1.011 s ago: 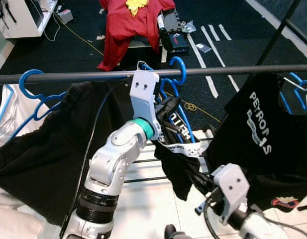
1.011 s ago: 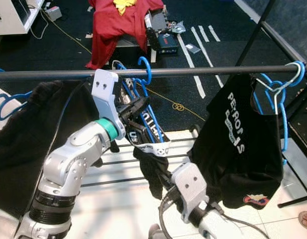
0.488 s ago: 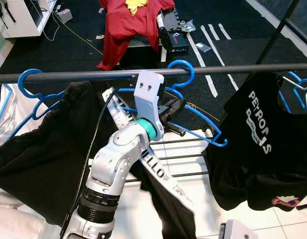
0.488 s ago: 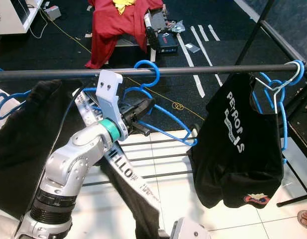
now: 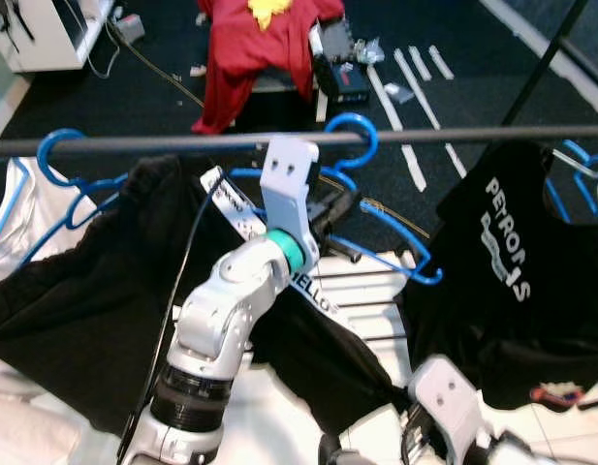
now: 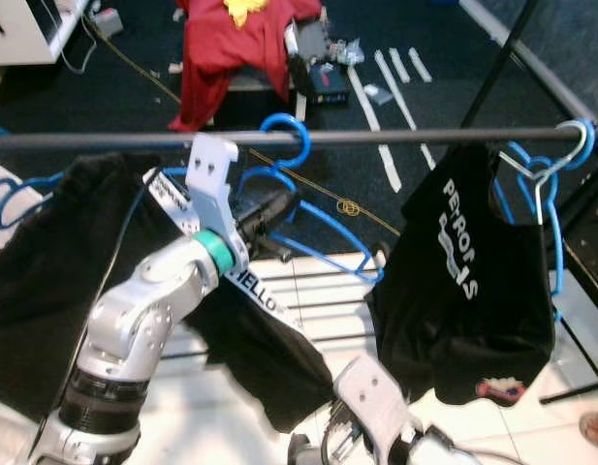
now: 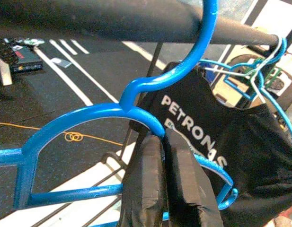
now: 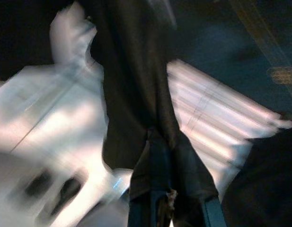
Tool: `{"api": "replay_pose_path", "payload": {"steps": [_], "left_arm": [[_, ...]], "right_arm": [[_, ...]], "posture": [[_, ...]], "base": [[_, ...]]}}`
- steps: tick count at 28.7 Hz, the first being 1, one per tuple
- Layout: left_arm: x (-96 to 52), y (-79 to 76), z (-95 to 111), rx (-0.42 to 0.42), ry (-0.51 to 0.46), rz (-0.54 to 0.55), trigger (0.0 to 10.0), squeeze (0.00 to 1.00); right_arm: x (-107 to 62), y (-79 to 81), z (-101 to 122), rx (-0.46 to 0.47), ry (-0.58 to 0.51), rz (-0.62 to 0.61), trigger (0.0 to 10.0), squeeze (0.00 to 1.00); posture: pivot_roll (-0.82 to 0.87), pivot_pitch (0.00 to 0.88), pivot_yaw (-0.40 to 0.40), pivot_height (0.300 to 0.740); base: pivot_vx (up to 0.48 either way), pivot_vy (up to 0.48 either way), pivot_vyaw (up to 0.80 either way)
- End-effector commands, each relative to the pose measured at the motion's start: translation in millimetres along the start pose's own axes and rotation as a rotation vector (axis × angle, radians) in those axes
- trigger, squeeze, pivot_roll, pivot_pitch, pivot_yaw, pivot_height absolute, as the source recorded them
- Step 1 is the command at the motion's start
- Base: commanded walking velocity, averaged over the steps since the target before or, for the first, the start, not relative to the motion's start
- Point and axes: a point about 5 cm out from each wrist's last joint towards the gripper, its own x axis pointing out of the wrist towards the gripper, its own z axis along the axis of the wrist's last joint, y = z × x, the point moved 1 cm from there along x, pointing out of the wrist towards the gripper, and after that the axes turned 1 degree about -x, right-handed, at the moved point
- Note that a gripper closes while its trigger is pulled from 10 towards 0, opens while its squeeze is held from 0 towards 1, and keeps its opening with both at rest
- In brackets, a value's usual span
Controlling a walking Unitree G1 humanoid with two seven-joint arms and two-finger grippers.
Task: Hang hanger
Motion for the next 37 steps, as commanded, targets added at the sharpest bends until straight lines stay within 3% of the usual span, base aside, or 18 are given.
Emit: {"api": "replay_pose_path", "payload": {"steps": [1, 4, 8, 17, 18, 23, 24, 34, 35, 36, 37], "left_arm": [[-3.6, 2.0, -3.1, -0.010, -0.004, 0.014, 0.0, 0.00], [-6.1, 0.9, -6.0, -0.013, 0.001, 0.011, 0.0, 0.00], [-7.9, -0.2, -7.1, -0.012, 0.002, 0.009, 0.0, 0.00], [-12.3, -0.8, -5.7, -0.004, -0.015, 0.010, 0.0, 0.00], [-16.2, -2.3, -4.2, 0.019, -0.044, 0.004, 10.0, 0.00], [-22.9, -5.2, -2.4, 0.076, -0.097, -0.015, 10.0, 0.00], [-24.3, -4.8, -1.4, 0.088, -0.111, -0.011, 10.0, 1.00], [-46.5, -8.7, 7.9, 0.129, -0.170, -0.082, 10.0, 1.00], [-50.0, -9.9, 6.4, 0.135, -0.157, -0.102, 10.0, 0.52], [-50.0, -9.9, 6.4, 0.135, -0.157, -0.102, 10.0, 0.52], [-53.2, -9.8, 4.5, 0.144, -0.149, -0.109, 10.0, 0.00]], "right_arm": [[6.5, -24.5, 5.7, 0.022, -0.055, -0.146, 0.0, 0.00], [21.9, -34.5, 17.0, -0.013, -0.105, -0.134, 0.0, 0.00], [34.5, -25.6, 18.9, -0.052, -0.109, -0.026, 0.0, 0.00], [39.1, -15.6, 16.0, -0.043, -0.111, 0.022, 0.0, 0.00], [40.0, -14.6, 14.7, -0.034, -0.113, 0.017, 0.0, 0.00], [41.0, -14.7, 12.8, -0.022, -0.120, 0.003, 0.0, 0.00], [41.3, -14.8, 12.4, -0.020, -0.124, 0.000, 0.0, 0.00], [44.1, -17.3, 15.2, -0.005, -0.145, -0.013, 0.0, 0.00], [44.6, -17.9, 15.6, -0.004, -0.148, -0.014, 0.0, 0.00], [44.6, -17.9, 15.6, -0.004, -0.148, -0.014, 0.0, 0.00], [45.4, -18.3, 16.1, -0.003, -0.151, -0.015, 0.0, 0.00]], "posture": [[-0.17, 0.177, 0.089, 0.740], [-0.17, 0.173, 0.091, 0.740], [-0.15, 0.166, 0.082, 0.740], [-0.15, 0.165, 0.074, 0.740], [-0.16, 0.167, 0.072, 0.740], [-0.16, 0.170, 0.072, 0.740], [-0.17, 0.172, 0.072, 0.740], [-0.16, 0.179, 0.066, 0.740], [-0.16, 0.180, 0.063, 0.740], [-0.16, 0.180, 0.063, 0.740], [-0.16, 0.180, 0.063, 0.740]], "base": [[0.000, 0.000, 0.00], [0.000, 0.000, 0.00], [0.000, 0.000, 0.00], [0.000, 0.000, 0.00], [0.000, 0.000, 0.00], [0.000, 0.000, 0.00], [0.000, 0.000, 0.00], [0.000, 0.000, 0.00], [0.000, 0.000, 0.00], [0.000, 0.000, 0.00], [0.000, 0.000, 0.00]]}}
